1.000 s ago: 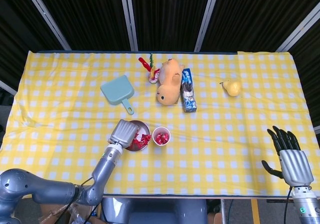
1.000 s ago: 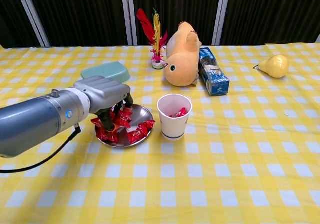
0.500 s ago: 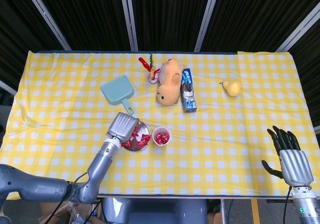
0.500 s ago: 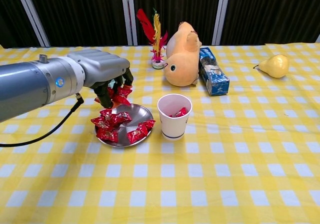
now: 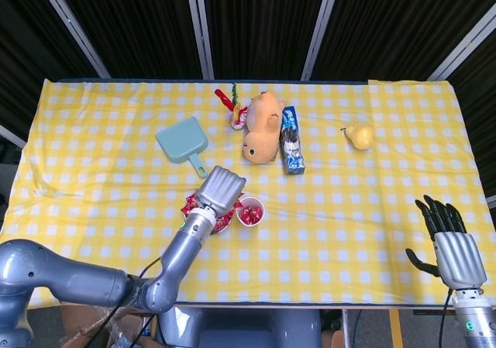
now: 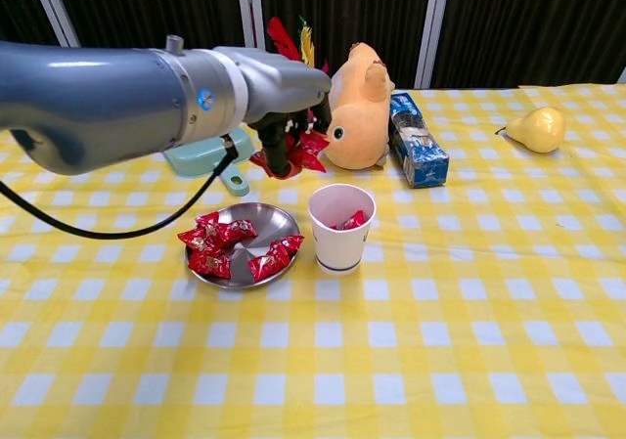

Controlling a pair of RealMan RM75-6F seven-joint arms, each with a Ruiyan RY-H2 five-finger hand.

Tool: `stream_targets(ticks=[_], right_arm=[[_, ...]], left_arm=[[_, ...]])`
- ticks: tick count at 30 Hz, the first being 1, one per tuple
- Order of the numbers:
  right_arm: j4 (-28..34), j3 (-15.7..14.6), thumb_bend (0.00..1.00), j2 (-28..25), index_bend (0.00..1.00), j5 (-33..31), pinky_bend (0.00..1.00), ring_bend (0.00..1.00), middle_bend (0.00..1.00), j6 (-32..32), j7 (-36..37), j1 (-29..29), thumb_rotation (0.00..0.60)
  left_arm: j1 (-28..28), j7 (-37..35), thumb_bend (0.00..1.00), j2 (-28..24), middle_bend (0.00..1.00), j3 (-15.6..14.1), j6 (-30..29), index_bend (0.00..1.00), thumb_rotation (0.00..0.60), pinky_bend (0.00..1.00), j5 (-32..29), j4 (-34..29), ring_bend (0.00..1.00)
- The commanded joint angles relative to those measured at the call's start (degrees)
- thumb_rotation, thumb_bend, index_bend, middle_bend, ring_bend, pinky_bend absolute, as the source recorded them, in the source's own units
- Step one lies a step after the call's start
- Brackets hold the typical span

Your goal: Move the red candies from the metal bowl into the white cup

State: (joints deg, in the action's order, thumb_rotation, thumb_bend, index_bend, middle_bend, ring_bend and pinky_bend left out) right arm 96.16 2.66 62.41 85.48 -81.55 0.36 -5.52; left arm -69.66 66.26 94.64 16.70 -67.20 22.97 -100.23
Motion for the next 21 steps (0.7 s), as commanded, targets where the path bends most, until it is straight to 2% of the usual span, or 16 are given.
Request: stream_targets(ticks=[1,14,21], right_arm=[[0.09,-0.01,0.34,-0.12,0.0,-0.13,0.0,0.0,0.0,0.22,0.29,-0.04,0.6],[0.35,-0.1,0.34,-0.38,0.0,-0.06,0.0,0.0,0.0,0.53,1.13,-0.14,0.6],[0.47,-0.12,0.34,-0.57,0.0,-0.1,0.0,0.0,0.0,0.76,1.45,-0.22,0.6]], left_arm=[[-2.16,0.75,0.43,2.33,0.62,0.81,0.4,0.52,0.6,0.95,-1.28,2.15,0.89],[-5.95,-0.23,0.43,8.95,0.61,0.56,1.61,0.52,0.6,0.95,-2.4,9.66,0.89],[-6.37,-1.21,0.39,10.27,0.57,-0.22,1.93,0.5,0.6,0.95,-1.44,10.76,0.89]])
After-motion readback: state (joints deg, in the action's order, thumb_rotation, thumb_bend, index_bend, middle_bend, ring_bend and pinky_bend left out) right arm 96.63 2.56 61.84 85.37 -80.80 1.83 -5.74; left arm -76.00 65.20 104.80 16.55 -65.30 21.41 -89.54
